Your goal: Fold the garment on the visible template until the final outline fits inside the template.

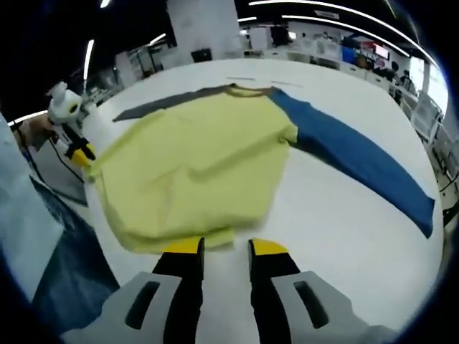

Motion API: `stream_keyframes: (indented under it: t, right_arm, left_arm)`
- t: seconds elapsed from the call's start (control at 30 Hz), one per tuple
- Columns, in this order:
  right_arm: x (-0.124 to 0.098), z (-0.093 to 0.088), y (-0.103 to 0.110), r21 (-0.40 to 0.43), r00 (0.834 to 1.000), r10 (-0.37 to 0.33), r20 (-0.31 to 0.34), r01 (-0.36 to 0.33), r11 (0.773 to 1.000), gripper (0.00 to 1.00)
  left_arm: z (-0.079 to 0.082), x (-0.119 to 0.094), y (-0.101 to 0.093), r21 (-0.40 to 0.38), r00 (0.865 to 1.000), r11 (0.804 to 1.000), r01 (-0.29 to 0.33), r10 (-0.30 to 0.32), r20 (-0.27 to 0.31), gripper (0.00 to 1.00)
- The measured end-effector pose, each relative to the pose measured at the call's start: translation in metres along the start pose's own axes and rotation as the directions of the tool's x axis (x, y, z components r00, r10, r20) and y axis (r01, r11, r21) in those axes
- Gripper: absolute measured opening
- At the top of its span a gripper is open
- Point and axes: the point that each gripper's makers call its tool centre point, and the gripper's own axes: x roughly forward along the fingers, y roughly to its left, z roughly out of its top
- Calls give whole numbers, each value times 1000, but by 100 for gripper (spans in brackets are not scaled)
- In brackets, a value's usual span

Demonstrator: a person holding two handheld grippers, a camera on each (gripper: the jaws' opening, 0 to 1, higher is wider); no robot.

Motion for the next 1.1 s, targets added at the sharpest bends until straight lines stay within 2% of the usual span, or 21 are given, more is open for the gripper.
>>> stream_keyframes:
  t: [0.37,0.7,1.1]
  right_arm:
    - [5,2,0,-16,1000,12,-9,-12,1000,17]
    - [3,0,2,-78,999,11,-35,-14,997,10]
    - [4,-1,0,-126,999,-9,-44,4,992,6]
  left_arm:
    - [-5,5,1,-11,1000,1000,14,-14,-21,10]
    - [-7,10,1,-3,999,1000,16,-16,-35,9]
    - [-10,15,2,7,999,1000,-6,7,-42,3]
